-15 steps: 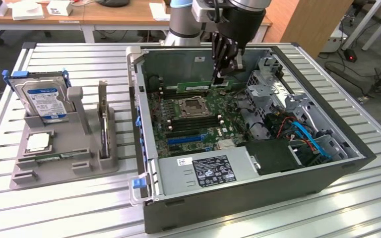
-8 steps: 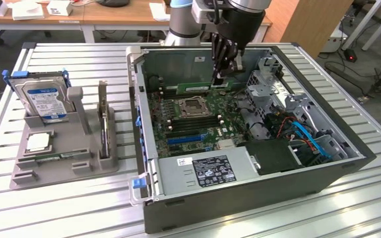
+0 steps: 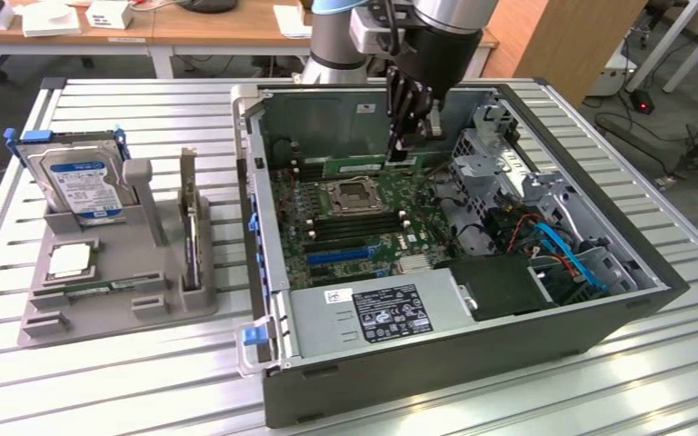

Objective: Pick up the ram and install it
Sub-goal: 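Insert the ram into the slot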

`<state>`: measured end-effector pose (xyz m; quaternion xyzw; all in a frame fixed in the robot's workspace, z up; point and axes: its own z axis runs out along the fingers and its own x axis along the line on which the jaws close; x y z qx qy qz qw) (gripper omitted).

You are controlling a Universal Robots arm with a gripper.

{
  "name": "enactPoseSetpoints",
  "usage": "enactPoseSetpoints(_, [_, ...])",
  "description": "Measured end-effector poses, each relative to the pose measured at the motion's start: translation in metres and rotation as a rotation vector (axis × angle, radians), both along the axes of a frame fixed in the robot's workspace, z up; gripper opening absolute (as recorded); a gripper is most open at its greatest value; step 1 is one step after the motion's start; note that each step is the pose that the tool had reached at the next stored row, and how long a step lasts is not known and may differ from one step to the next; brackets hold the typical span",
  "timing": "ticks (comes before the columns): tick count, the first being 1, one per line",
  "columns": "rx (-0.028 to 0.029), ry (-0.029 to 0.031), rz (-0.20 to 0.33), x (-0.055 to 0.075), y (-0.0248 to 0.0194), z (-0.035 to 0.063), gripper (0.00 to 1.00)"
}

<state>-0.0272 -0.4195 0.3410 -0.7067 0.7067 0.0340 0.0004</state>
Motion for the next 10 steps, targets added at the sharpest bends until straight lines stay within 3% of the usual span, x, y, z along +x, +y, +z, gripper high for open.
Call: enactPoseSetpoints(10, [-0.0008,0.0000,-0.004,0.000,0.0000,-0.0124,0.10])
